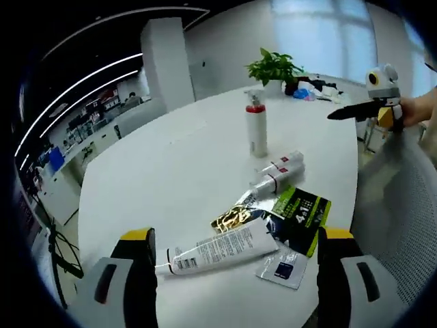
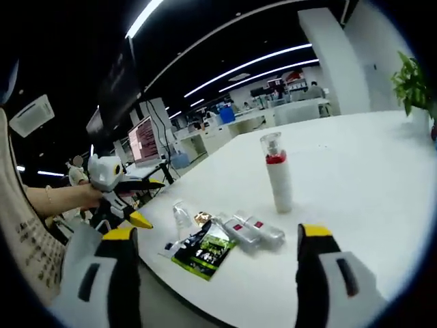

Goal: Arrange the skincare products in the storage area until every visible bottle or jar stands upright without overlapping.

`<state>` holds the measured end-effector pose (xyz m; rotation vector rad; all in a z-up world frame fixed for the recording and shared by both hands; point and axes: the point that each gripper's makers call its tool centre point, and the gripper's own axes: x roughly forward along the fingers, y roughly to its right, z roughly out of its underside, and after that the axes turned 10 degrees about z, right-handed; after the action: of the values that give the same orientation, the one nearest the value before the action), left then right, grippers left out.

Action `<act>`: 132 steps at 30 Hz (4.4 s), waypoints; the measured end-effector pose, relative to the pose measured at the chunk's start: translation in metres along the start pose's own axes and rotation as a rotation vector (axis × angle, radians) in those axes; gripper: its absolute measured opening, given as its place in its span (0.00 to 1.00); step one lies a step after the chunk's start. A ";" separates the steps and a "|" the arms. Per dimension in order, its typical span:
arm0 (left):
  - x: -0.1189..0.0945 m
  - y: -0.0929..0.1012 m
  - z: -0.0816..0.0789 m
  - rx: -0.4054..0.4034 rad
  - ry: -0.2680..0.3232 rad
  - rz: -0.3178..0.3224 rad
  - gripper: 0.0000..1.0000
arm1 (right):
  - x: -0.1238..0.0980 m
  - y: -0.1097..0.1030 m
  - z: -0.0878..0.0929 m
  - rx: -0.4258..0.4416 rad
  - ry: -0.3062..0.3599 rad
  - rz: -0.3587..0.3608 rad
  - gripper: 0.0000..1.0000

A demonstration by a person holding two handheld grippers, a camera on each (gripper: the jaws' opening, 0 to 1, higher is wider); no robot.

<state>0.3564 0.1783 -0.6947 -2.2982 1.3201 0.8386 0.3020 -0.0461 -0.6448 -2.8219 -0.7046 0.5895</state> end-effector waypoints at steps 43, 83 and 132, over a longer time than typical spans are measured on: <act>0.060 -0.019 0.058 0.330 -0.534 0.372 0.39 | -0.004 0.002 -0.005 -0.033 0.030 0.067 0.83; -0.015 0.058 0.035 -0.100 0.032 0.286 0.25 | 0.023 -0.140 0.041 -0.140 -0.130 -0.443 0.57; -0.066 0.136 -0.139 -0.228 0.579 0.620 0.29 | 0.006 -0.185 -0.087 -0.034 0.080 -0.740 0.36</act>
<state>0.2567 0.0740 -0.5487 -2.4288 2.3782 0.5075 0.2664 0.1124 -0.5199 -2.3211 -1.6205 0.3229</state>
